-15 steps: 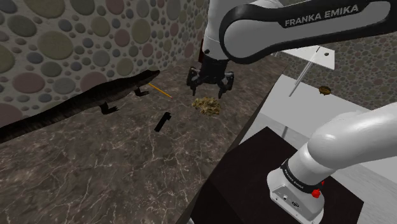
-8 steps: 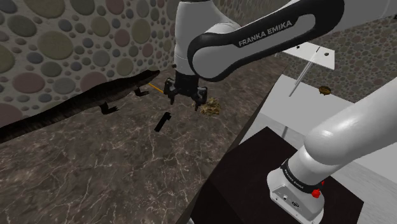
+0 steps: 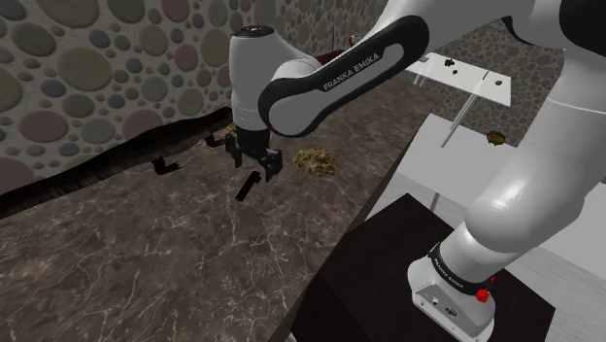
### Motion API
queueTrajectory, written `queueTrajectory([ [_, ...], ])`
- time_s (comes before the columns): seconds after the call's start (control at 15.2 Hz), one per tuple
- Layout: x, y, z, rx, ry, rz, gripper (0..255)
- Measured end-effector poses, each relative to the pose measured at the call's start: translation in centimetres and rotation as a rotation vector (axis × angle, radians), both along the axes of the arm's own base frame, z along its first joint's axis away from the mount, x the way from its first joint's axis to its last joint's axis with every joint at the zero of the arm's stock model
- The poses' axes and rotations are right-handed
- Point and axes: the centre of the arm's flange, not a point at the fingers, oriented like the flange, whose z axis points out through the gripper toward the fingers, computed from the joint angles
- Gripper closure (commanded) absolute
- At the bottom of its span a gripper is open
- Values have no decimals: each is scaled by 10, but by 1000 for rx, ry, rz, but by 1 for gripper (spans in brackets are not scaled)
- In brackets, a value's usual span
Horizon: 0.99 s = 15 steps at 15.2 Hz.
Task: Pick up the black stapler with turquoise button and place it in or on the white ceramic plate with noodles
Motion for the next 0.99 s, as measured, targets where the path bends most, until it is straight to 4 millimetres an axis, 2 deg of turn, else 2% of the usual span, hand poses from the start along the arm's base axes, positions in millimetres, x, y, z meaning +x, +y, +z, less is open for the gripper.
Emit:
queueTrajectory([
  [0.4, 3, 1, -30, 0, -1, -10, 0],
  [0.86, 3, 2, -34, 0, -1, -10, 0],
  [0.92, 3, 2, -34, 0, -1, -10, 255],
  [0.99, 3, 2, -34, 0, -1, -10, 255],
])
